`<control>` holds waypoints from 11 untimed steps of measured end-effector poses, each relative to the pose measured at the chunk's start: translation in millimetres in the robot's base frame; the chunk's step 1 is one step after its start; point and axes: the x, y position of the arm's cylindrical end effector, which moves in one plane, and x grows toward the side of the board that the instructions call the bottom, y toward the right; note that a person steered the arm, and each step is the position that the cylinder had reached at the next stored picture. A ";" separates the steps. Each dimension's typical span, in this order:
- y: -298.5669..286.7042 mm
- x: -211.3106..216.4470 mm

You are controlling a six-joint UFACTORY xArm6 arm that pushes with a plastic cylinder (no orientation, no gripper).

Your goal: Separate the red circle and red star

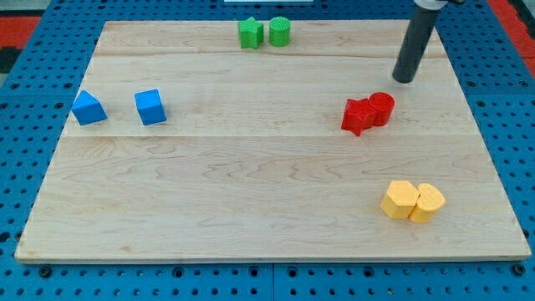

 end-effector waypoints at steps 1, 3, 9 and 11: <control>-77.1 13.9; -121.8 86.3; 1.9 -9.8; -1.6 -64.5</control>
